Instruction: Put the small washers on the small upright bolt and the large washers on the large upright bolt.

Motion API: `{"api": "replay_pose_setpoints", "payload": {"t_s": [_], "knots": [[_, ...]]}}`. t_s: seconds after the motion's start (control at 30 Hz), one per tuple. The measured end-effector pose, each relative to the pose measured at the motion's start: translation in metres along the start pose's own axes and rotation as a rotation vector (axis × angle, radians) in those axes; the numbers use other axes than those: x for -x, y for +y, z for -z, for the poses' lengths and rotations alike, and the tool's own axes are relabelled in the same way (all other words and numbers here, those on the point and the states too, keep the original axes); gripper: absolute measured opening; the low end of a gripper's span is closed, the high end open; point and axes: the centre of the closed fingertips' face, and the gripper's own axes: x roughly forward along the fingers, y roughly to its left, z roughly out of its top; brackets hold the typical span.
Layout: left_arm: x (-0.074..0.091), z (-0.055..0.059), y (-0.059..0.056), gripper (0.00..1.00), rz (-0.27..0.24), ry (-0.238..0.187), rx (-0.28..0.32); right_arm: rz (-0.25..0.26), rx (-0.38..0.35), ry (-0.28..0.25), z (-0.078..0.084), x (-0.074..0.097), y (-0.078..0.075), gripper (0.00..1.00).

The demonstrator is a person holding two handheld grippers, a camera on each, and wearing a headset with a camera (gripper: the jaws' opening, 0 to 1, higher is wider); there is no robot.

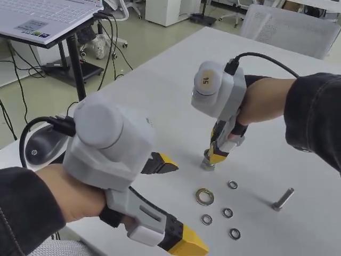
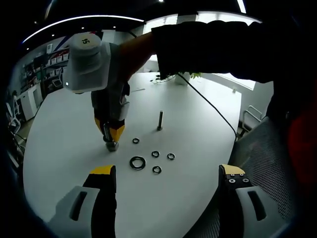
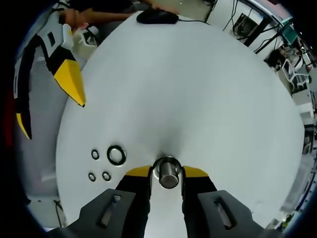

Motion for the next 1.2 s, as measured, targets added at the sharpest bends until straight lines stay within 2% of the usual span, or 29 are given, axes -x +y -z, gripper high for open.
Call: {"api": "replay_pose_setpoints", "payload": {"t_s": [0.5,0.6,0.93,1.2], "knots": [[-0.001,0.001,0.001,0.85,0.001,0.004,0.003,-0.016,-0.010,0.010,0.004,-0.014,-0.003,0.24],[0.000,0.002,0.000,0.85,0.002,0.003,0.005,-0.017,-0.013,0.004,0.003,-0.013,-0.004,0.24],[0.001,0.005,-0.003,0.84,0.003,0.007,0.004,-0.022,-0.015,-0.009,0.003,-0.011,0.006,0.25],[0.001,0.005,-0.003,0.84,0.004,0.008,0.002,-0.008,-0.023,-0.013,0.007,-0.004,0.007,0.31]]}}
